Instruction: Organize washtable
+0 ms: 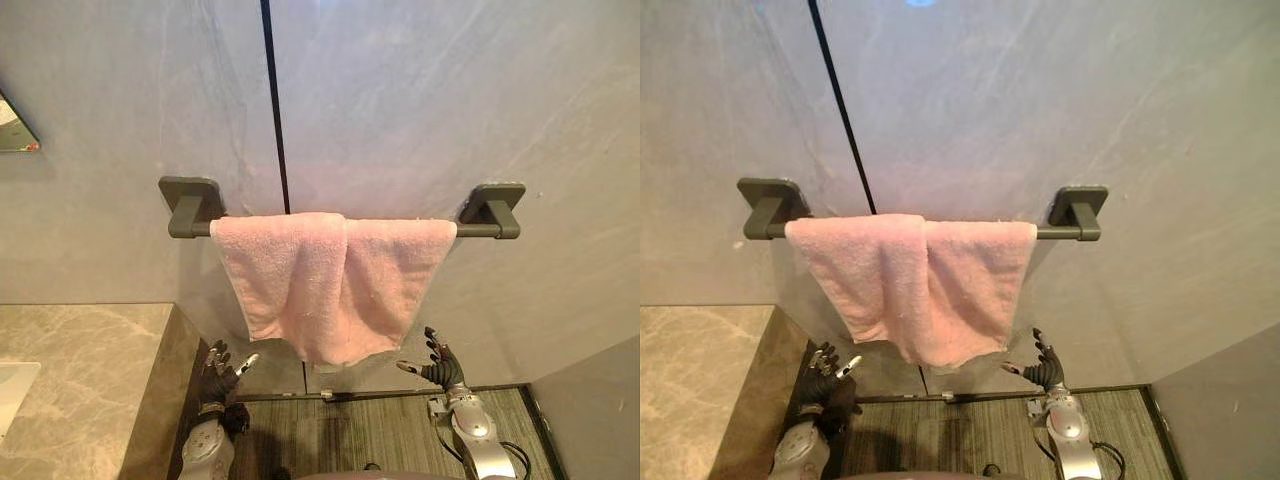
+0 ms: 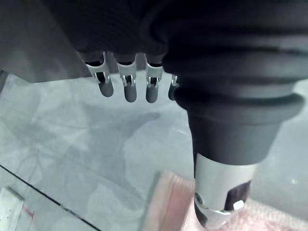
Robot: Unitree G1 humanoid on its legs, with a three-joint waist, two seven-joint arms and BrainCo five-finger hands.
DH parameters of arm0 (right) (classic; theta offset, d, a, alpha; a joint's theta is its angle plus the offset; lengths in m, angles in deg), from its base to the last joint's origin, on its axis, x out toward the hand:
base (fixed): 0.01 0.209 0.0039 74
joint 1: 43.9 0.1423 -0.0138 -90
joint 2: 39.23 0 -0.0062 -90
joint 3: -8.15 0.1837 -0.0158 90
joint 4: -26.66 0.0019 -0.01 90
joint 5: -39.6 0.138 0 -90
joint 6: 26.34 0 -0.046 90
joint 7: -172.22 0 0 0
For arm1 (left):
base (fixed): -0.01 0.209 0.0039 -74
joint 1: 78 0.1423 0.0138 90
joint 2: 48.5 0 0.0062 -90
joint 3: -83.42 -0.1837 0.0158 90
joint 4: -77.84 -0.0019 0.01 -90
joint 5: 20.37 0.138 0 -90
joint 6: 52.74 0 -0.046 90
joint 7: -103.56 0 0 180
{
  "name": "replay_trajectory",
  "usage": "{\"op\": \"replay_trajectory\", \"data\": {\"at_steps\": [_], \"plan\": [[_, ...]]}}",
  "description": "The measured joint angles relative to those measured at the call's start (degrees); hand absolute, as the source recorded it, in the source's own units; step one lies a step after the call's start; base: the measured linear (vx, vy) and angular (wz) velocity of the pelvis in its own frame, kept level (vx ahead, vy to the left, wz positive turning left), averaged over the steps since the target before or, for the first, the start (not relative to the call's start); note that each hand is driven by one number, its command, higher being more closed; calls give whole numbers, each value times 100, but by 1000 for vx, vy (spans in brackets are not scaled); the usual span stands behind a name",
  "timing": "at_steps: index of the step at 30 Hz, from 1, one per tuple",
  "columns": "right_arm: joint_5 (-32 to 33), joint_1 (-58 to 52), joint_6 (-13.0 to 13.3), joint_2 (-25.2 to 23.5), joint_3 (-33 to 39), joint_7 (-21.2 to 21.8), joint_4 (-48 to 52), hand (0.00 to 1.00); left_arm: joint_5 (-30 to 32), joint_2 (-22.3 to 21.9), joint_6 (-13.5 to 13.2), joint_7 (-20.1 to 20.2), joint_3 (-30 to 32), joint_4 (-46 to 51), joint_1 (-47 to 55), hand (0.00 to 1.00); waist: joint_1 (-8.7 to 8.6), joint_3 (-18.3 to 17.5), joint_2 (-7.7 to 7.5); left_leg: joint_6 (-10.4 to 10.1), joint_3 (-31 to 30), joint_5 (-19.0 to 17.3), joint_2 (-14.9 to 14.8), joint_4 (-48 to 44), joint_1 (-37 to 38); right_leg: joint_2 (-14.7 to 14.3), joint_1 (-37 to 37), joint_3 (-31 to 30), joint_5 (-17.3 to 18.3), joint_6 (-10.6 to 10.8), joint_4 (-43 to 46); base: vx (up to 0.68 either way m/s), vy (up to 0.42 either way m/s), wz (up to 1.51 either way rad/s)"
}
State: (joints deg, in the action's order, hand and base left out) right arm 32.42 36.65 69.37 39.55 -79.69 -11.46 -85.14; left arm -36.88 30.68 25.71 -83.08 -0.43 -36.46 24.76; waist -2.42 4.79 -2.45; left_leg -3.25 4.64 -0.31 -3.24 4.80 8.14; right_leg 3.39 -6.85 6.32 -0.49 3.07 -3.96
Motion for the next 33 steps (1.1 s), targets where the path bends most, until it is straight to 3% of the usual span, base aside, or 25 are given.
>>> {"op": "replay_trajectory", "data": {"at_steps": [4,11,18,25,31,33], "plan": [[111,-93,-4,23,489,-40,21,0,-44,13,2,-75,421,232,19,0,0,7,10,-1,1,-4,-2,-50,-2,6,1,-4,1,0,47,-52,-10,0],[331,-110,-10,248,1172,-157,195,0,-43,21,-11,-101,588,1309,92,0,-69,31,87,1,12,-9,-8,-103,1,10,2,-15,1,-1,90,-38,-6,-1],[494,-147,-32,250,1931,-386,2041,0,27,-157,-11,-225,887,2813,305,0,-138,57,132,-4,33,-42,-29,-134,23,-11,-22,-44,4,-5,89,-3,-2,0],[494,6,299,249,1995,-416,3967,0,392,-168,-482,-472,1149,4926,171,0,-141,72,174,-8,50,-120,-37,-222,81,-17,-117,-60,17,-17,80,-1,-1,0],[501,388,894,261,1905,-631,5508,0,626,-70,-934,-614,774,6188,53,0,-147,53,196,-1,95,-186,-37,-292,151,-15,-200,-106,31,-12,83,-12,-2,-3],[700,592,1166,364,1535,-618,5711,0,584,153,-1039,-575,425,6450,-4,0,-151,44,201,0,118,-186,-36,-292,169,-16,-201,-133,31,-12,93,-39,-5,-5]]}}
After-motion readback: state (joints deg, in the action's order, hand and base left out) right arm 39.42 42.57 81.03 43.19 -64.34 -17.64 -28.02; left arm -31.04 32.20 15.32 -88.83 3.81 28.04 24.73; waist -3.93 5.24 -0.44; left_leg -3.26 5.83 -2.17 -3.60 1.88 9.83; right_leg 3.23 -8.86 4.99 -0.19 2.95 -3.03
